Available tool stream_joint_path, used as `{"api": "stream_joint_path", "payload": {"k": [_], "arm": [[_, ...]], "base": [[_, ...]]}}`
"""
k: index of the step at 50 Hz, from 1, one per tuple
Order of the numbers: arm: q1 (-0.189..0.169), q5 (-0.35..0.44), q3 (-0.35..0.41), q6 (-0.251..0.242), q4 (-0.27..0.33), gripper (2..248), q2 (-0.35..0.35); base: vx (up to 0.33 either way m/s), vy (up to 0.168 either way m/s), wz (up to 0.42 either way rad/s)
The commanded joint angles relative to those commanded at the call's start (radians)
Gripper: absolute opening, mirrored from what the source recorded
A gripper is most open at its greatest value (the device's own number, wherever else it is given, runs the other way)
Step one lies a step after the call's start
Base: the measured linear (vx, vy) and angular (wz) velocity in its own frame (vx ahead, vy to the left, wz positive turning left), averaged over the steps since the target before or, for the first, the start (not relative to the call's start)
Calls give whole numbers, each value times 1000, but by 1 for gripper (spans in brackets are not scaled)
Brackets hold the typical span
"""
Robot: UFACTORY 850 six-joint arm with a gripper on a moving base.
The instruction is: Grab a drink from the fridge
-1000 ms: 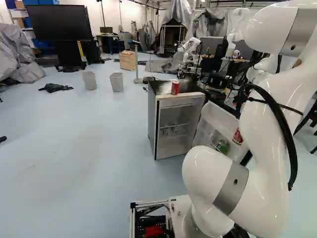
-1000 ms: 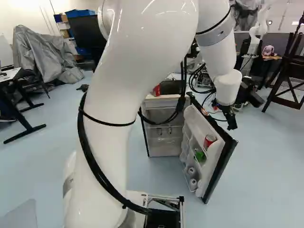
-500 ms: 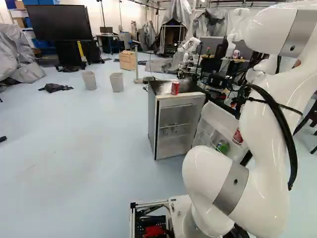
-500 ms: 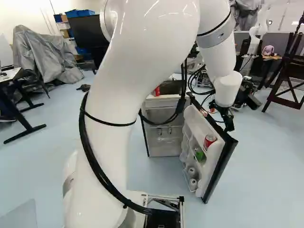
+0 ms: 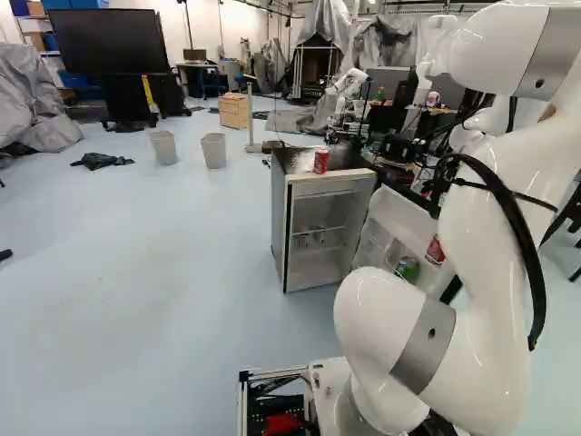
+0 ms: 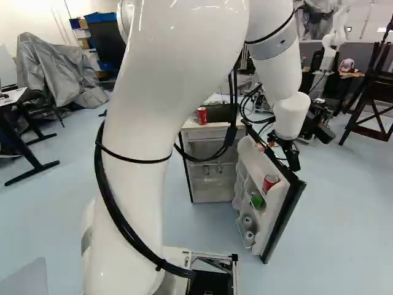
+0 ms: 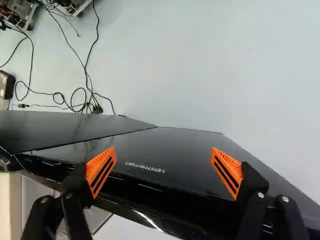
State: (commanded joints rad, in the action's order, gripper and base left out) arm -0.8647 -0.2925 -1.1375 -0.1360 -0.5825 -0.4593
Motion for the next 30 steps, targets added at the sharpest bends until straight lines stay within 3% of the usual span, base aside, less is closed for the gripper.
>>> {"api": "stream_joint_path", "payload": {"k": [30], "arm": [[25, 0, 47, 0, 0, 247, 35]], "base": [[0, 0, 0]]}}
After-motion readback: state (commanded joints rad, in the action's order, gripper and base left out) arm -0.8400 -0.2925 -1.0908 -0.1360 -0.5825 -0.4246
